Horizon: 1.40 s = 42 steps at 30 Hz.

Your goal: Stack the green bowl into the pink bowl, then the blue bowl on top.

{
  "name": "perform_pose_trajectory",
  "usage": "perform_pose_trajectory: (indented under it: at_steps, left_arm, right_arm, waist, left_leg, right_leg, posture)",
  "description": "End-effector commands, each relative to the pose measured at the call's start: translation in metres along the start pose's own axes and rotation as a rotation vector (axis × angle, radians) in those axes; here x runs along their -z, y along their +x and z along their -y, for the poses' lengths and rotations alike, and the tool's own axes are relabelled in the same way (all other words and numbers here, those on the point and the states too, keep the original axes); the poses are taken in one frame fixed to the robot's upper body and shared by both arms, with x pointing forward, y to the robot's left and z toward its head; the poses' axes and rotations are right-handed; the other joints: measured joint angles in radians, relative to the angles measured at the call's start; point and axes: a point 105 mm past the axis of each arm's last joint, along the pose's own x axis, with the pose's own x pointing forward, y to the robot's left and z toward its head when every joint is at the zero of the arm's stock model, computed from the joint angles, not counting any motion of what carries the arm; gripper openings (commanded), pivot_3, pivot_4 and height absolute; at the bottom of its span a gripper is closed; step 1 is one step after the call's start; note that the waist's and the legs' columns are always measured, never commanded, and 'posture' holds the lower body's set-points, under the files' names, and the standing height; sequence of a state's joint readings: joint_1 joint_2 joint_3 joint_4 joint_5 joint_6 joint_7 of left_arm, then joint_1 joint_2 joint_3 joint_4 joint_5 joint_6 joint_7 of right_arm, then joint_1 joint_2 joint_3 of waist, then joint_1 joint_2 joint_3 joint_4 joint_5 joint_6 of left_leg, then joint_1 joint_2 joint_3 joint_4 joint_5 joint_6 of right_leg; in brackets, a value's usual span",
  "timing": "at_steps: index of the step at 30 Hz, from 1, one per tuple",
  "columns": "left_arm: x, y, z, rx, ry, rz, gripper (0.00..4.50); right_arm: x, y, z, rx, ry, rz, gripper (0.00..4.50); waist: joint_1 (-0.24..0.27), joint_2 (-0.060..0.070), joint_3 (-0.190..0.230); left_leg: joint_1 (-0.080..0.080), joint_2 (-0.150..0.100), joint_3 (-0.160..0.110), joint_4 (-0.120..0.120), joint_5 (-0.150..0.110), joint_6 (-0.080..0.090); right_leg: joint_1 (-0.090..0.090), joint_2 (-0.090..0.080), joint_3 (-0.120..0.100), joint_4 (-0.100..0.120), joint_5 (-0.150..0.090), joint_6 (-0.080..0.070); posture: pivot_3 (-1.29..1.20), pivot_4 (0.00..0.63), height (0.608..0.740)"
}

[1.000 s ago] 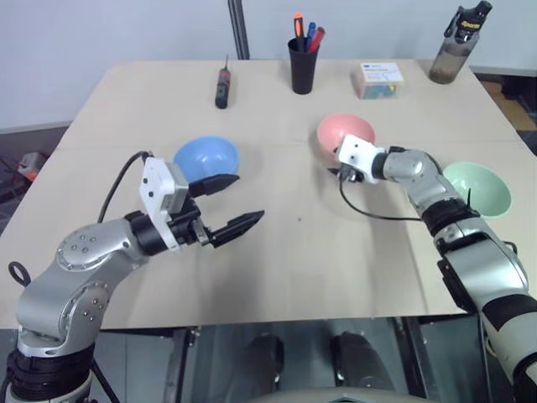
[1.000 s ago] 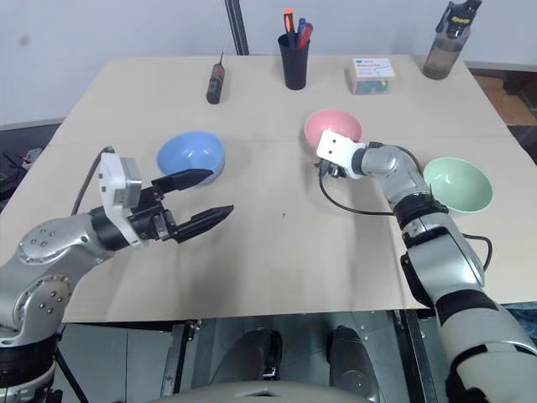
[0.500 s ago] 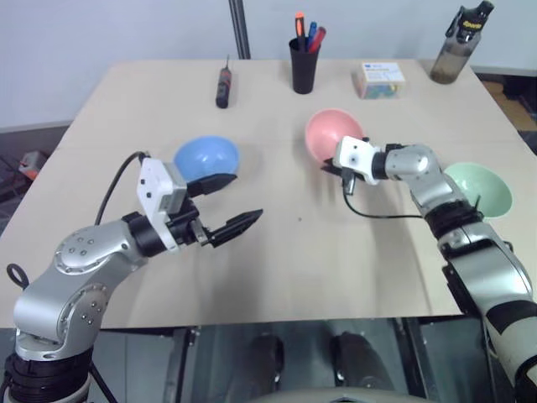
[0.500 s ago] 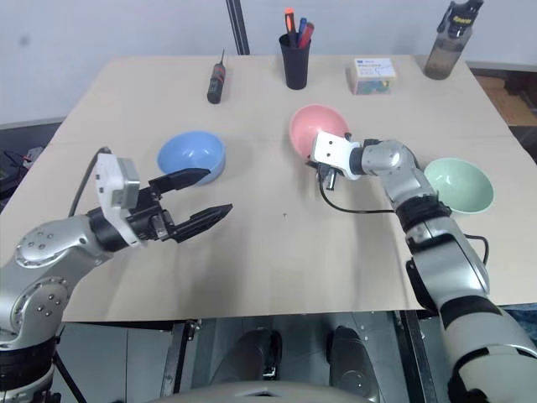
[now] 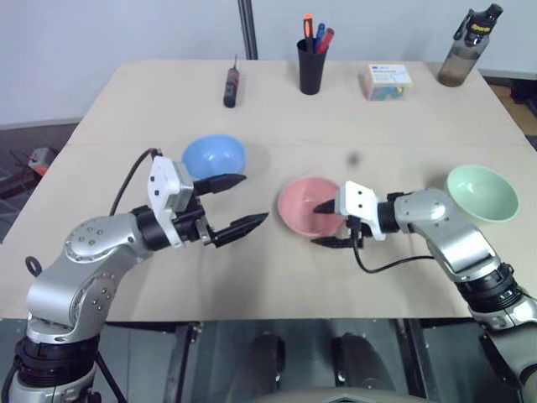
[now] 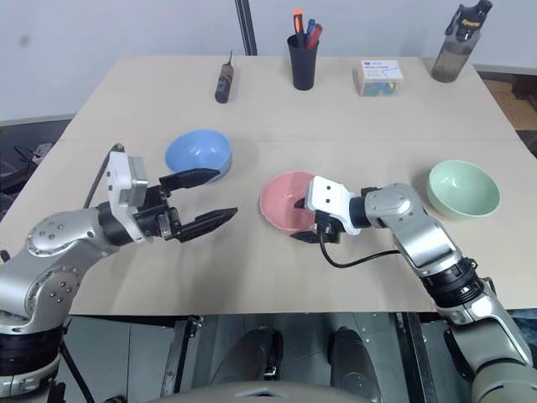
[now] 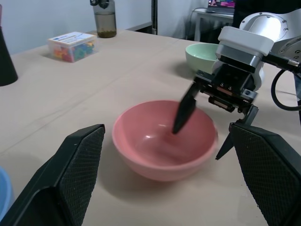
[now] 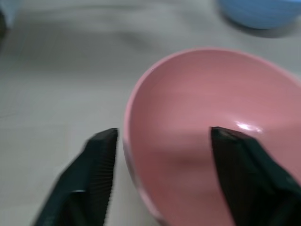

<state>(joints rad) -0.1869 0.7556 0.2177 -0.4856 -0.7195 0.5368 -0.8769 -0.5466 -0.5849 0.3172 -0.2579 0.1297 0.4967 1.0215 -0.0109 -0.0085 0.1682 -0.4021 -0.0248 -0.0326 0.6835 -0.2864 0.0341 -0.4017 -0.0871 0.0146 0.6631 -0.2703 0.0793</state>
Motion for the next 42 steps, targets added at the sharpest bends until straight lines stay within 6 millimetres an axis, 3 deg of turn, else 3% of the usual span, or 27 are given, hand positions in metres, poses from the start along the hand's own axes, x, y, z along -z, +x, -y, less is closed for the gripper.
perform_pose_trajectory:
  at_steps: [1,5,7,10,14,18,24,28,29,32,33,36,39,40,42]
  left_arm:
    - [-0.009,0.007,0.003,0.052,0.036,0.034,4.50]
    - [-0.011,0.014,-0.001,0.070,0.039,0.052,4.50]
    - [-0.010,0.017,-0.004,0.079,0.046,0.056,4.50]
    - [-0.011,0.025,-0.005,0.108,0.049,0.069,4.50]
    - [-0.010,0.031,-0.005,0.133,0.055,0.077,4.50]
    - [-0.011,0.032,-0.006,0.138,0.057,0.077,4.50]
    - [-0.010,0.028,-0.004,0.122,0.052,0.069,4.50]
    - [-0.010,0.026,-0.004,0.103,0.051,0.066,4.50]
    - [-0.010,0.026,-0.004,0.099,0.051,0.066,4.50]
    - [-0.009,0.024,-0.005,0.088,0.049,0.066,4.50]
    - [-0.009,0.023,-0.005,0.084,0.048,0.065,4.50]
    - [-0.009,0.021,-0.007,0.060,0.049,0.062,4.50]
    - [-0.008,0.017,-0.012,0.025,0.043,0.064,4.50]
    - [-0.008,0.017,-0.013,0.014,0.043,0.063,4.50]
    - [-0.008,0.016,-0.015,-0.001,0.046,0.060,4.50]
  right_arm:
    - [-0.026,-0.040,0.014,0.195,0.023,0.087,4.42]
    - [-0.019,-0.094,0.029,0.478,0.084,0.056,4.42]
    - [-0.005,-0.121,0.039,0.650,0.136,0.014,4.42]
    - [0.031,-0.154,0.050,0.861,0.162,-0.149,4.42]
    - [0.074,-0.157,0.049,0.953,0.293,-0.240,4.42]
    - [0.093,-0.154,0.052,0.967,0.309,-0.297,4.42]
    - [0.100,-0.155,0.060,0.973,0.328,-0.300,2.15]
    - [0.102,-0.157,0.064,0.976,0.314,-0.314,0.33]
    - [0.102,-0.158,0.065,0.971,0.308,-0.322,0.14]
    - [0.103,-0.156,0.064,0.952,0.289,-0.332,0.14]
    - [0.100,-0.154,0.064,0.935,0.271,-0.322,0.14]
    - [0.062,-0.128,0.059,0.778,0.188,-0.141,0.14]
    - [-0.030,-0.080,0.026,0.390,0.136,0.233,0.14]
    - [-0.050,-0.071,0.016,0.297,0.121,0.301,0.14]
    - [-0.070,-0.059,0.006,0.186,0.109,0.365,0.14]
  waist:
    - [0.004,0.000,0.000]
    - [0.007,0.000,0.000]
    - [0.005,0.000,0.000]
    - [0.004,0.000,0.000]
    - [-0.004,-0.001,-0.001]
    - [-0.009,0.000,-0.001]
    - [-0.005,0.000,0.000]
    - [-0.004,0.000,0.000]
    - [-0.003,0.000,0.000]
    - [-0.003,0.000,0.000]
    - [-0.003,0.000,0.000]
    - [-0.007,0.000,0.000]
    - [-0.009,0.000,0.000]
    - [-0.019,0.001,0.000]
    - [-0.028,0.001,0.000]
  left_leg:
    - [-0.001,0.000,0.000,0.000,0.000,0.000]
    - [-0.002,0.000,-0.001,0.000,0.000,0.000]
    - [-0.002,0.000,-0.001,0.000,0.000,0.000]
    - [0.000,0.000,0.001,0.000,0.000,0.000]
    - [0.001,-0.001,0.003,0.000,0.000,0.000]
    - [0.002,0.000,0.005,0.000,0.000,0.000]
    - [0.002,0.000,0.005,0.000,0.000,0.001]
    - [0.002,0.001,0.004,0.000,0.000,0.001]
    - [0.002,0.001,0.004,0.000,0.000,0.001]
    - [0.002,0.001,0.004,0.000,0.000,0.001]
    - [0.002,0.000,0.004,0.000,0.000,0.001]
    - [0.002,0.001,0.004,0.000,0.000,0.001]
    - [0.002,0.002,0.004,0.000,0.000,0.001]
    - [0.002,0.002,0.005,0.000,0.000,0.001]
    - [0.002,0.004,0.005,0.000,0.000,0.001]
  right_leg:
    - [0.000,0.000,-0.001,0.000,0.000,0.000]
    - [-0.001,0.000,-0.001,0.000,0.000,0.000]
    - [0.000,0.000,-0.001,0.000,0.000,0.000]
    - [0.000,0.001,0.001,0.001,0.000,0.000]
    - [0.001,0.001,0.002,0.001,0.000,0.000]
    - [0.000,0.002,0.004,0.002,0.000,0.000]
    - [0.000,0.002,0.004,0.002,0.000,0.000]
    - [0.000,0.002,0.004,0.002,0.000,0.000]
    - [0.000,0.002,0.004,0.002,0.000,0.000]
    - [0.001,0.002,0.004,0.002,0.000,0.000]
    - [0.001,0.002,0.004,0.002,0.000,0.000]
    - [0.001,0.002,0.004,0.002,0.000,0.000]
    - [0.001,0.003,0.004,0.002,0.000,0.000]
    - [0.000,0.003,0.004,0.002,0.000,0.000]
    - [0.000,0.004,0.005,0.002,0.000,0.000]
  posture:
    - [0.00,0.150,0.740]
    - [0.00,0.150,0.740]
    - [0.00,0.150,0.740]
    - [0.00,0.150,0.740]
    - [0.00,0.150,0.740]
    - [0.00,0.150,0.740]
    - [0.00,0.150,0.740]
    - [0.00,0.150,0.740]
    - [0.00,0.150,0.740]
    - [0.00,0.150,0.740]
    - [0.00,0.150,0.740]
    - [0.00,0.150,0.740]
    - [0.00,0.150,0.740]
    - [0.00,0.150,0.740]
    - [0.00,0.150,0.740]
